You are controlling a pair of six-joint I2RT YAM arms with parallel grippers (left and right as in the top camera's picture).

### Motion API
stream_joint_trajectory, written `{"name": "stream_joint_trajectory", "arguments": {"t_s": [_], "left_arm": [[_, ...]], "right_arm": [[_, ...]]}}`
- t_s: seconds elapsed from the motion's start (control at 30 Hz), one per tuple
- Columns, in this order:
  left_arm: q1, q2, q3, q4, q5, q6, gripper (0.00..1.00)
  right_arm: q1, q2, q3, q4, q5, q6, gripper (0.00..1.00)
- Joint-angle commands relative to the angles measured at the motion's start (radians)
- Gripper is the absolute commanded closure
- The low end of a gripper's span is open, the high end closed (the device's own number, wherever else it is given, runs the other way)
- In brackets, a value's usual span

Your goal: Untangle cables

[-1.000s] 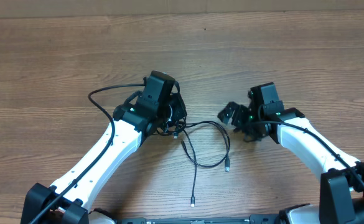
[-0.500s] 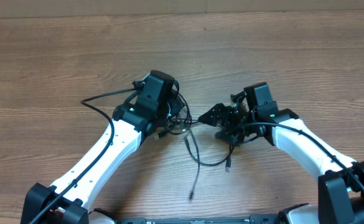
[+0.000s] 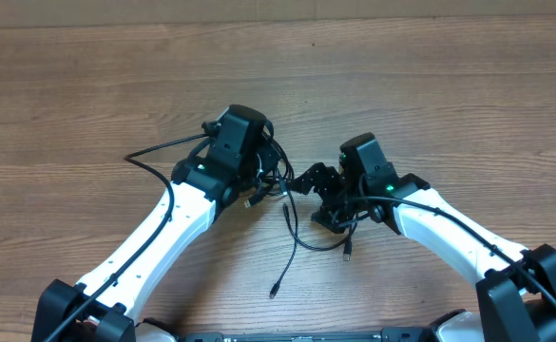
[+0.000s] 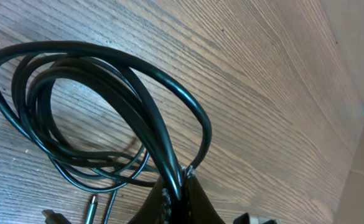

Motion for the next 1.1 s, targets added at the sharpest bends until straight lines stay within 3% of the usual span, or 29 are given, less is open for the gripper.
{"name": "stream_joint_trajectory", "arguments": {"t_s": [0.0, 0.07, 0.1, 0.17, 0.2, 0.33, 0.47, 0.57, 0.63, 0.7, 0.73, 0.87, 0.97, 1.07], "left_arm": [[0.044, -0.018, 0.015, 0.011, 0.062, -0.035, 0.96], [0.073, -0.018, 0.015, 0.021, 0.106, -0.049, 0.92], [0.084, -0.018, 0.015, 0.025, 0.109, -0.048, 0.8], [0.101, -0.018, 0.015, 0.022, 0.088, -0.032, 0.44], [0.106, -0.016, 0.015, 0.022, 0.067, -0.004, 0.36], [0.109, -0.015, 0.015, 0.014, -0.083, 0.146, 0.22], [0.109, -0.011, 0.015, -0.02, -0.217, 0.208, 0.07], [0.109, 0.001, 0.015, -0.039, -0.211, 0.208, 0.04], [0.108, 0.017, 0.015, -0.037, -0.213, 0.233, 0.09], [0.108, 0.035, 0.015, -0.021, -0.24, 0.389, 0.05], [0.108, 0.05, 0.015, -0.008, -0.257, 0.53, 0.01], [0.108, 0.124, 0.015, 0.015, -0.259, 1.028, 0.0], [0.108, 0.206, 0.015, 0.035, -0.258, 1.26, 0.0], [0.108, 0.289, 0.015, 0.061, -0.237, 1.406, 0.0]], "right_arm": [[0.007, -0.004, 0.0, -0.016, 0.122, 0.036, 0.15], [0.006, -0.004, 0.0, -0.022, 0.144, 0.03, 0.14], [0.006, -0.004, 0.0, -0.021, 0.148, 0.012, 0.12], [0.006, -0.004, 0.0, -0.023, 0.156, -0.015, 0.12], [0.006, -0.004, 0.0, -0.024, 0.158, -0.032, 0.12], [0.006, -0.004, 0.0, -0.061, 0.192, -0.048, 0.09], [0.006, -0.004, 0.0, -0.093, 0.206, -0.087, 0.07], [0.006, -0.004, 0.0, -0.106, 0.218, -0.097, 0.06], [0.006, -0.004, 0.0, -0.116, 0.232, -0.097, 0.05], [0.006, -0.004, 0.0, -0.127, 0.243, -0.097, 0.05], [0.006, -0.004, 0.0, -0.133, 0.244, -0.097, 0.04], [0.006, -0.004, 0.0, -0.151, 0.252, -0.097, 0.01], [0.006, -0.004, 0.0, -0.146, 0.265, -0.096, 0.0], [0.006, -0.004, 0.0, -0.14, 0.267, -0.096, 0.0]]}}
